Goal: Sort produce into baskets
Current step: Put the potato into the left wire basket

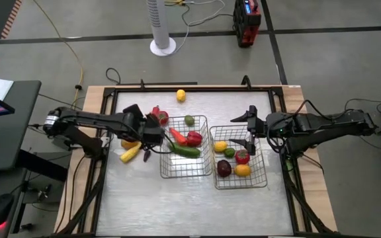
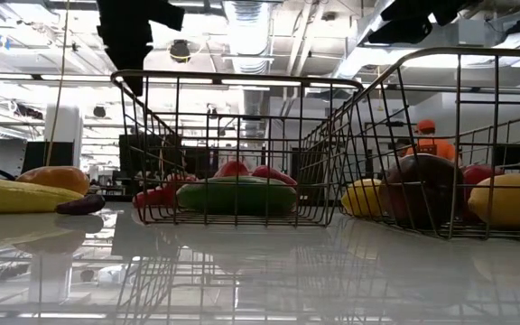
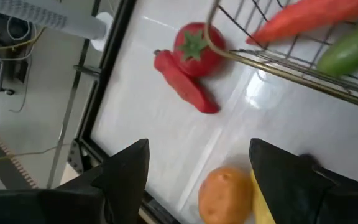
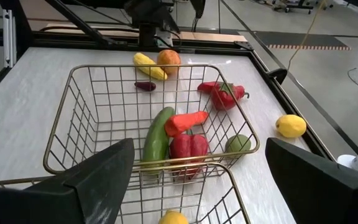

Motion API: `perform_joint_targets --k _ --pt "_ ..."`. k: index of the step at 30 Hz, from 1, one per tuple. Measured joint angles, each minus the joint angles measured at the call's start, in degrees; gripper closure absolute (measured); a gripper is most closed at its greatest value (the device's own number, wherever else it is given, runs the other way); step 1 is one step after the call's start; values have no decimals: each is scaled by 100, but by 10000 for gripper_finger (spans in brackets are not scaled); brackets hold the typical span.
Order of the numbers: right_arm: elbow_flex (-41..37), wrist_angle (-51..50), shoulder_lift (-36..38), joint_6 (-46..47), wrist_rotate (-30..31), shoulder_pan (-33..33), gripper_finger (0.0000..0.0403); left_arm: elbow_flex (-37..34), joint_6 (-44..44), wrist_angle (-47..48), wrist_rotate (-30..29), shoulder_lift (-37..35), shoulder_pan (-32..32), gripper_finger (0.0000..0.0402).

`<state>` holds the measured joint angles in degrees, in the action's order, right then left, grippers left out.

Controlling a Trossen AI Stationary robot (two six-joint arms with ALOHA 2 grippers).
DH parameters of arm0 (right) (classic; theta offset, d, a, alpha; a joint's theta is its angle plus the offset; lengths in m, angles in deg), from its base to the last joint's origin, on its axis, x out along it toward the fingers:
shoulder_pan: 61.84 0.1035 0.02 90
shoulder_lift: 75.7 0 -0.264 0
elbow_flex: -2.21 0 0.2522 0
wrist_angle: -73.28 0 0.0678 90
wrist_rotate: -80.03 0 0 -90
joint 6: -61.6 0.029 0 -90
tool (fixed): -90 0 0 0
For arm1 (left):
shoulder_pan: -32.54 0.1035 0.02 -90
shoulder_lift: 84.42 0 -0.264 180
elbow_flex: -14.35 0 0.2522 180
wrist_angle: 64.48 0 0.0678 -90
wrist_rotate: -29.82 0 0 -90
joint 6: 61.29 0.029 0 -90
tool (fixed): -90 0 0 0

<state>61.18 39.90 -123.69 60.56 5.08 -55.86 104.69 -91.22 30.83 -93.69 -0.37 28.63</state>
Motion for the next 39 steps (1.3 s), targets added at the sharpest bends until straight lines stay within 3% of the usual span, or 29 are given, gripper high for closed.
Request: perform_joint_targets --k 4,9,15,19,23,31,39 --pt "0 -4 0 -2 0 0 14 -183 253 -490 -122 -359 85 136" --pt "0 -6 0 -31 0 0 14 -1466 333 -1567 113 -1365 85 136" --pt "0 179 0 -77 -1 0 14 -2849 -570 -1709 843 -2587 513 136" --pt "0 269 0 -98 -2 -9 14 -3454 -989 -1976 1206 -2949 830 136" --pt "0 245 -1 -91 -2 -7 14 -3776 -988 -2181 1260 -2951 1002 136" --pt "0 181 -1 -50 -4 3 14 -3930 -357 -2420 2000 -2599 1208 136" --pt "0 164 -2 -47 -15 4 14 -3928 86 -2477 2219 -1740 1243 136"
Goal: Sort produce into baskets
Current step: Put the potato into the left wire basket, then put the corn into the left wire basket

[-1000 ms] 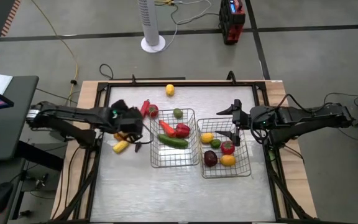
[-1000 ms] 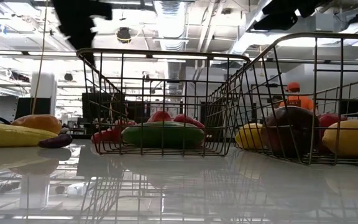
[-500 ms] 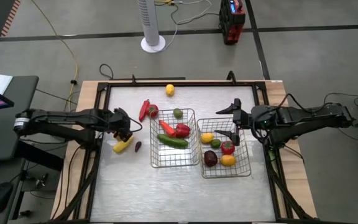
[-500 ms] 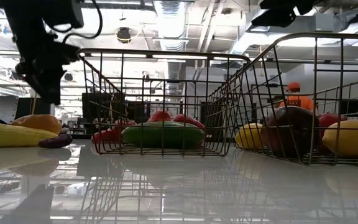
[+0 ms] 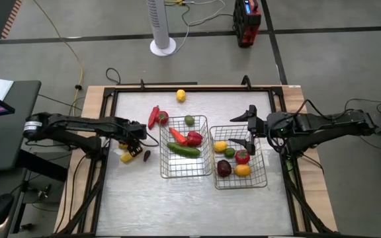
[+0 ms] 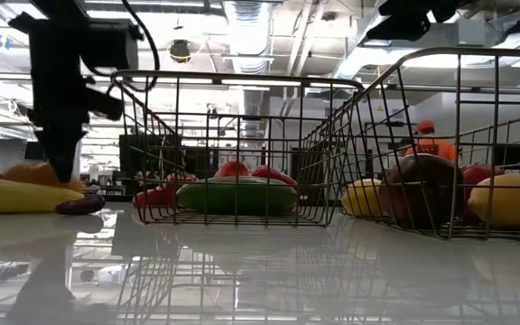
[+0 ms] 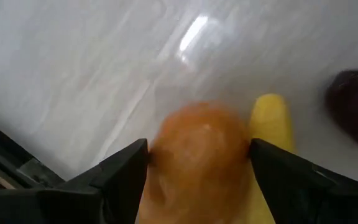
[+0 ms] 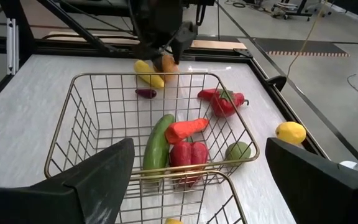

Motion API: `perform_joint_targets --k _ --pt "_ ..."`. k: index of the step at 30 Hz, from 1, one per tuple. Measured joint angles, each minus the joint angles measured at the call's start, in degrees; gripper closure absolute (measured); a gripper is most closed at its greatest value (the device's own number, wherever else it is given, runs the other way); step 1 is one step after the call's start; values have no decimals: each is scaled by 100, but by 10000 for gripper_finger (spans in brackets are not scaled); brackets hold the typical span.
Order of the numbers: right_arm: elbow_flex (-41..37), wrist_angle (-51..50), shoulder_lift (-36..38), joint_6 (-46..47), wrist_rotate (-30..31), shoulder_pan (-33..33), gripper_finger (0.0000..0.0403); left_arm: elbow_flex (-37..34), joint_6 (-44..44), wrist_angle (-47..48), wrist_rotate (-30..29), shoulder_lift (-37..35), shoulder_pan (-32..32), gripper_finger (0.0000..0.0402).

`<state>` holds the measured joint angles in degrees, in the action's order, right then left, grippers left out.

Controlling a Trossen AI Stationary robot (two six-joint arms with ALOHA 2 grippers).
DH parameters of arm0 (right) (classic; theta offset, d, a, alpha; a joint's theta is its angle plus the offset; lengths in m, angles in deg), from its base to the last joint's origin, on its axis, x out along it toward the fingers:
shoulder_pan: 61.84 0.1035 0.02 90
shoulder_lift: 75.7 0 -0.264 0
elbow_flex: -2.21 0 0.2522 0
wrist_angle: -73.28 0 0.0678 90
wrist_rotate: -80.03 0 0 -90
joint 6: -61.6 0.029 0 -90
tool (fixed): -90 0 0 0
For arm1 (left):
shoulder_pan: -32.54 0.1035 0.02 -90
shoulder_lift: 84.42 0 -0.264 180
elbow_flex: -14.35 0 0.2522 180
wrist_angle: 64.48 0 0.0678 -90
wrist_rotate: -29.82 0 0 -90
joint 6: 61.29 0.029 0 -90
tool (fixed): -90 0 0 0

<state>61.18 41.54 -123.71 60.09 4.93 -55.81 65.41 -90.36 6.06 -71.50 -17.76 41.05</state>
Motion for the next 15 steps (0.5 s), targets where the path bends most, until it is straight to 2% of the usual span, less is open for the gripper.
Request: perform_joint_targets --k 7,15 --pt "0 0 1 3 0 -2 14 -2 320 23 123 752 15 147" --pt "0 0 2 1 0 -2 14 121 270 362 180 793 15 218"
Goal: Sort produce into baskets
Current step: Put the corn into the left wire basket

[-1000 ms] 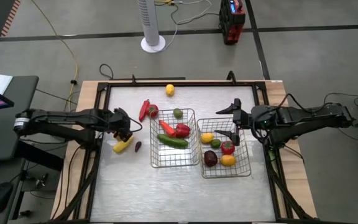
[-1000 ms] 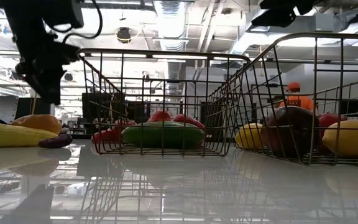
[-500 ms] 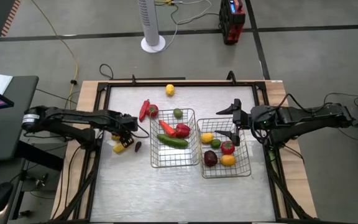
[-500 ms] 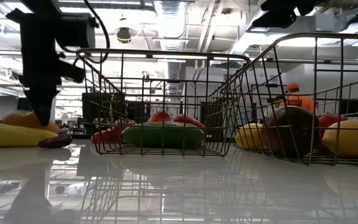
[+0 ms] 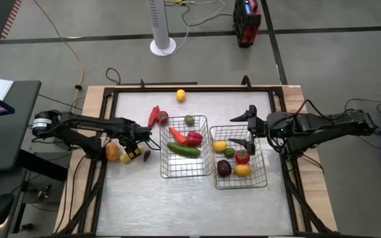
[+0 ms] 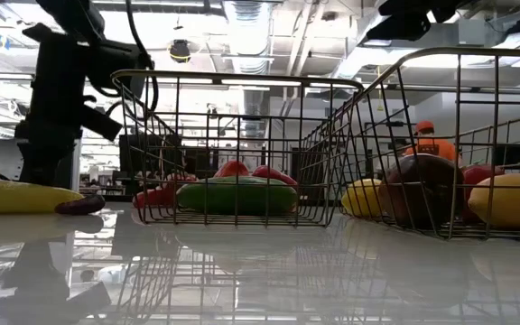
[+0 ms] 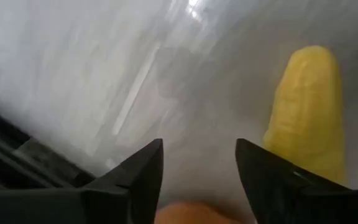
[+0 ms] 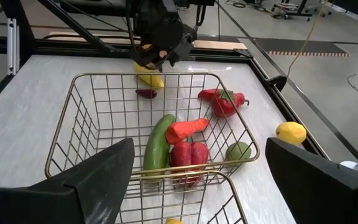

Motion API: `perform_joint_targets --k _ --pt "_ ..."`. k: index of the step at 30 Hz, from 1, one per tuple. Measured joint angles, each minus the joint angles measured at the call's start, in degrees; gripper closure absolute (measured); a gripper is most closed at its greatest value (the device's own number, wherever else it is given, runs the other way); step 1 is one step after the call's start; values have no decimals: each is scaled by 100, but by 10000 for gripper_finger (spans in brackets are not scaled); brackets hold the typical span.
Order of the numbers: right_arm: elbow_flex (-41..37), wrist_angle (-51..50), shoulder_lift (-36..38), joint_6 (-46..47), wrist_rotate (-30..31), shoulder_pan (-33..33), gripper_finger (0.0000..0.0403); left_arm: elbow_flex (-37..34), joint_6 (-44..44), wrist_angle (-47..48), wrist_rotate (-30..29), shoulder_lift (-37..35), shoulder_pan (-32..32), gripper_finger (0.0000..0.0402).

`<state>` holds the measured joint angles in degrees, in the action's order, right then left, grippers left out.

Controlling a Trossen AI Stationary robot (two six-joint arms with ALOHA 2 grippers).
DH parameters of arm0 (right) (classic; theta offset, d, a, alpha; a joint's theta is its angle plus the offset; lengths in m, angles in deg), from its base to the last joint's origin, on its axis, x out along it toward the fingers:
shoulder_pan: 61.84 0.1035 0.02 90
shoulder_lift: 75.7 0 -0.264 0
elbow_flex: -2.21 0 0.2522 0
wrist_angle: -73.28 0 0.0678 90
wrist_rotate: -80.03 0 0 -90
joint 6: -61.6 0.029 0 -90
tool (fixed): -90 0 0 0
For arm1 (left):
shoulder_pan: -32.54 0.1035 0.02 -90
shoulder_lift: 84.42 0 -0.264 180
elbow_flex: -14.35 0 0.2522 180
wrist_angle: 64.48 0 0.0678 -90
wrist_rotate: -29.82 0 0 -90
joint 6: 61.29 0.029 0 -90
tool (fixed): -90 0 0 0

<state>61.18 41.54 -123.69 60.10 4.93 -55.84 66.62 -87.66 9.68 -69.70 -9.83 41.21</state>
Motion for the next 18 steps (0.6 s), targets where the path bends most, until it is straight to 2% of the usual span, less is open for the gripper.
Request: perform_joint_targets --k 3,8,13,18 --pt "0 2 0 1 0 0 14 314 -111 182 -174 -96 -3 237" --pt "0 -8 0 42 0 2 14 741 -272 157 -84 -422 -156 240" --pt "0 -196 -2 109 -2 2 14 529 -822 132 198 -520 -424 226" --pt "0 -195 -1 109 -2 2 14 29 -1144 -481 795 -516 -498 194"
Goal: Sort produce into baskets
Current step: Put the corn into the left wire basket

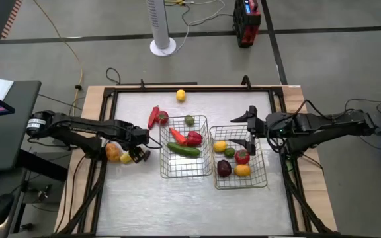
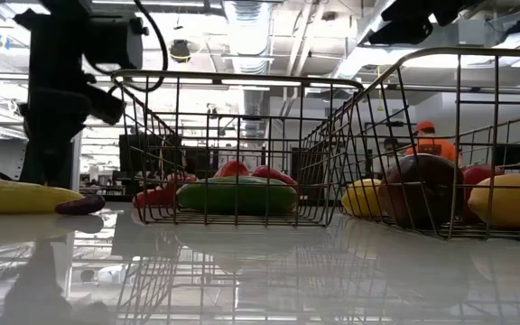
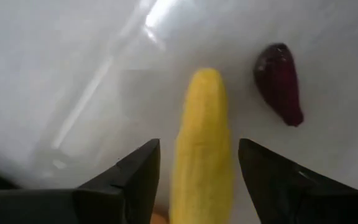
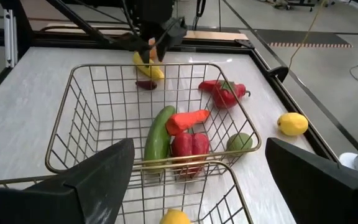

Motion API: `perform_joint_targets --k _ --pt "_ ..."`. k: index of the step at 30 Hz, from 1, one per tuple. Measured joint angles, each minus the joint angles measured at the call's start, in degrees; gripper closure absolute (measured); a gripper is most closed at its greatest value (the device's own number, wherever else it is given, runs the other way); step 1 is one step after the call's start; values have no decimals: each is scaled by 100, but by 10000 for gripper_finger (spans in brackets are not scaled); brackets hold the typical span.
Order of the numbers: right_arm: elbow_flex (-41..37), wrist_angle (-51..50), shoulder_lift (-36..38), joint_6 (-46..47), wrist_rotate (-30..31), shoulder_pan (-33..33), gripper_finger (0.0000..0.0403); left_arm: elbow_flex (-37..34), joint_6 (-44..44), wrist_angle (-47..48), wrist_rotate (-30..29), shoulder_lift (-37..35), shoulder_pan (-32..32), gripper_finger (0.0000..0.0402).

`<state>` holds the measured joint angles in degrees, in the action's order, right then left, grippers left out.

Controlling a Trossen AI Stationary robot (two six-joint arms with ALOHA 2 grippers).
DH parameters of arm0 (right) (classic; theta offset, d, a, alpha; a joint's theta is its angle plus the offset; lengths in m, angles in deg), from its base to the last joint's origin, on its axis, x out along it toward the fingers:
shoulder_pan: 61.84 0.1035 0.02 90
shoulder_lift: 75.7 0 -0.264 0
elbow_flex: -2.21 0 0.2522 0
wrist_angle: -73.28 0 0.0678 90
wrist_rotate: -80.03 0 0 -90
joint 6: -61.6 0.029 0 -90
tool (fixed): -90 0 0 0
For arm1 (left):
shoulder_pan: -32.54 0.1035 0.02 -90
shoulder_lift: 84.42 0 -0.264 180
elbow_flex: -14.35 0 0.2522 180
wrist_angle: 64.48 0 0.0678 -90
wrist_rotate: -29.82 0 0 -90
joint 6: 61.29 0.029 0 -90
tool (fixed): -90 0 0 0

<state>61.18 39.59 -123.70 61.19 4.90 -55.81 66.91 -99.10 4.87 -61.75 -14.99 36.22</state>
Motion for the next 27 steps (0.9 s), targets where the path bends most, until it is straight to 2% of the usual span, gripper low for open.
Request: perform_joint_targets --k 5,10,13,18,22,27 --pt "0 43 -1 -1 0 0 14 -282 44 -234 233 2 0 165" --pt "0 85 -1 -50 0 -4 14 -461 96 -270 235 2 -2 165" --pt "0 85 1 -48 0 -4 14 -491 171 -268 173 2 -4 187" --pt "0 83 -1 -50 0 -4 14 -491 217 -266 160 2 -46 257" --pt "0 83 -1 -48 0 -4 14 -450 339 -193 423 -1 -48 305" --pt "0 82 -1 -23 0 -4 14 141 607 268 425 0 -47 308"
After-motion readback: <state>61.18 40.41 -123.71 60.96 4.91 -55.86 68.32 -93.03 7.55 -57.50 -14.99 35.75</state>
